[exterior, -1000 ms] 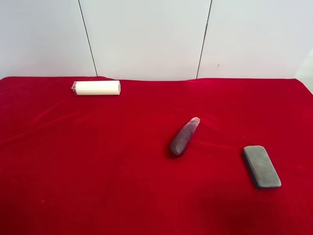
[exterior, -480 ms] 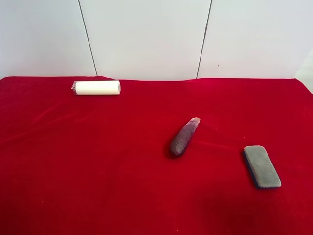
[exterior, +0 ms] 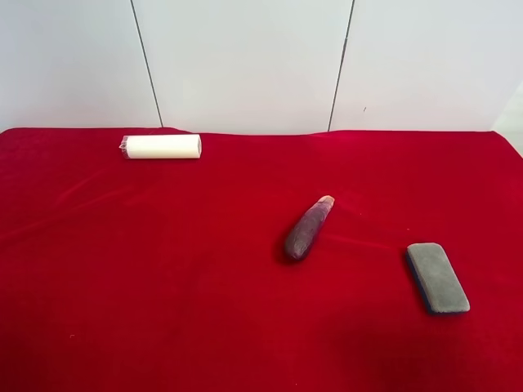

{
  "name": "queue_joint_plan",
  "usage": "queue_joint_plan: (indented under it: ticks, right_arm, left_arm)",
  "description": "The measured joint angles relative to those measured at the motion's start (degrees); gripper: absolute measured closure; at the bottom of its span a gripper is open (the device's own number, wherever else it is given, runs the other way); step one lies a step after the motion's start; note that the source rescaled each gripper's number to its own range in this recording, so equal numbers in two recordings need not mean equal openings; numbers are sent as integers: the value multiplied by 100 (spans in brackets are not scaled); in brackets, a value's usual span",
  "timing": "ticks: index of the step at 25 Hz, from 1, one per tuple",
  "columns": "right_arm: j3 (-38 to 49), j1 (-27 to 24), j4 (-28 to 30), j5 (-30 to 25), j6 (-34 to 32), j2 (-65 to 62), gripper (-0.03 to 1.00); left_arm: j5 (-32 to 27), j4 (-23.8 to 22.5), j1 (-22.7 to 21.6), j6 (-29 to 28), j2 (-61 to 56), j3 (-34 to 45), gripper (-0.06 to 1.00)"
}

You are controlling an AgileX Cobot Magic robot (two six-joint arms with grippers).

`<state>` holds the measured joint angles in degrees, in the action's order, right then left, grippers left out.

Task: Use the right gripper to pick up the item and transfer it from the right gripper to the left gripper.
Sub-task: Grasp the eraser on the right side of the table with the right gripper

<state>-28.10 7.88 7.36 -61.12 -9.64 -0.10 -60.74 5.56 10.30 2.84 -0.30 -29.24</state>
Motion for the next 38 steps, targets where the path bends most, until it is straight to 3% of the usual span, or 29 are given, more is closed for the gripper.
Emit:
queue_joint_plan:
  ticks: [6, 15, 24, 38]
  right_arm:
    - [0, 0, -5, -34, 0, 367, -3]
    - [-269, 0, -131, -328, -183, 2752, -3]
    - [-310, 0, 325, -293, -774, 4568, -3]
    - [-315, 0, 446, 995, -843, 6434, -3]
  left_arm:
    - [0, 0, 0, 0, 0, 0, 25]
    - [0, 5, 0, 0, 0, 0, 25]
    - [0, 5, 0, 0, 0, 0, 25]
    - [0, 5, 0, 0, 0, 0, 25]
